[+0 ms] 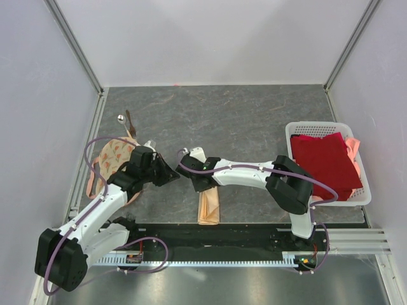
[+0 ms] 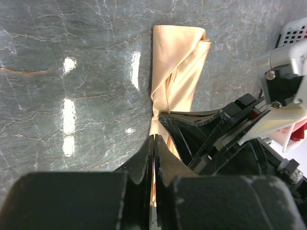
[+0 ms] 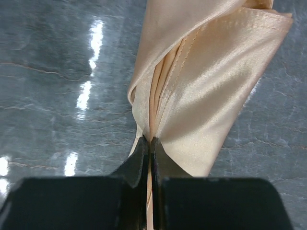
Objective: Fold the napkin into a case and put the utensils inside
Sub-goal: Pick up the smaller rectangle-folded napkin from the center of the board, then turn over the smaller rectangle-folded napkin at the center of the board.
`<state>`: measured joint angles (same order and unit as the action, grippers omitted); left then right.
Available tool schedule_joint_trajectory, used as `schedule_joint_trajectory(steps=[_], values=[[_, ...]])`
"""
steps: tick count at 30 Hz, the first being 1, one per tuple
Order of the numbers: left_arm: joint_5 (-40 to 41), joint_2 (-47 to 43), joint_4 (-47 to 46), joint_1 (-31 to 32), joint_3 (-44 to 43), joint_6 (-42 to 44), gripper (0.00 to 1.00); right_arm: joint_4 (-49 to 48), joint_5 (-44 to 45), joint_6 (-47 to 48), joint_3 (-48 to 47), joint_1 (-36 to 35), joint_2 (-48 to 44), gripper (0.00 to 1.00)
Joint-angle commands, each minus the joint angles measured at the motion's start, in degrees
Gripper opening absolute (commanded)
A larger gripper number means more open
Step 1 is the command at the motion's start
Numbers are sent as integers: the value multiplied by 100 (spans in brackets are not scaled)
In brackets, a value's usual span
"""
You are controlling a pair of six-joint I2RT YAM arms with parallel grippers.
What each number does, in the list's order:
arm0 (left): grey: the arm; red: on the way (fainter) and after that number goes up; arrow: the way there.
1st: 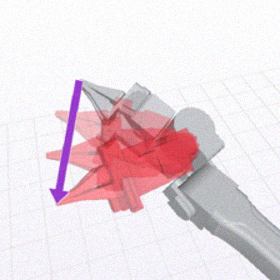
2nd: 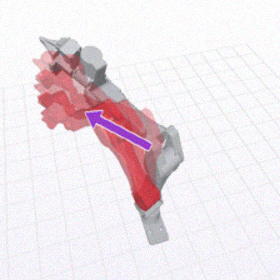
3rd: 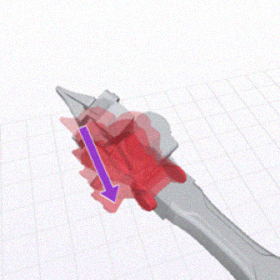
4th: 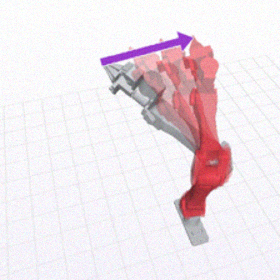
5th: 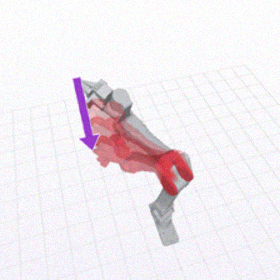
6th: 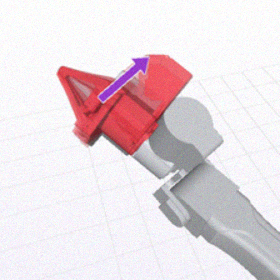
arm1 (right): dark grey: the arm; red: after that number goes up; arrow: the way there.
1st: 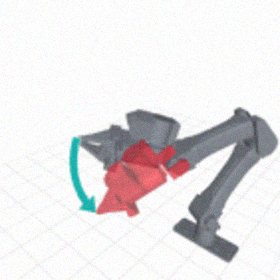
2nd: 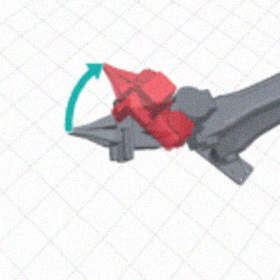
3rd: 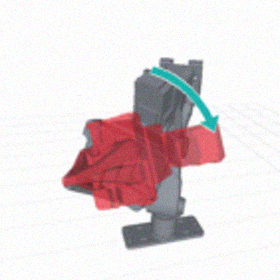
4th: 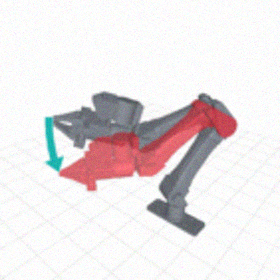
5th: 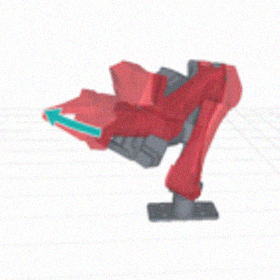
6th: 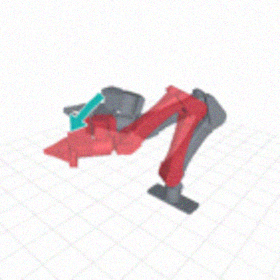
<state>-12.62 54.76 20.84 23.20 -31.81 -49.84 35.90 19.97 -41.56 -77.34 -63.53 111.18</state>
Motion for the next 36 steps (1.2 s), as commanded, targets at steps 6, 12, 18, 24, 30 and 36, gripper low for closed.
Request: schedule_joint_trajectory(steps=[6,12,18,24,30,36], values=[[58,-167,437,-360,-264,405,5,-1390,-1695,307,-396,121,-482,0],[532,-571,1016,-474,-659,476,5,-2610,-2786,122,-142,376,-509,0],[1104,-827,1300,-483,-897,493,5,-4851,-4228,-597,1079,894,-509,0],[1113,-493,1309,-483,-853,414,4,-7022,-5248,-1406,2152,1343,-237,0],[823,-133,809,-483,-704,537,3,-7290,-5503,-1434,2688,1676,-316,0],[69,614,-34,-474,-458,590,3,-7281,-5731,-1285,3040,2045,-439,11]])
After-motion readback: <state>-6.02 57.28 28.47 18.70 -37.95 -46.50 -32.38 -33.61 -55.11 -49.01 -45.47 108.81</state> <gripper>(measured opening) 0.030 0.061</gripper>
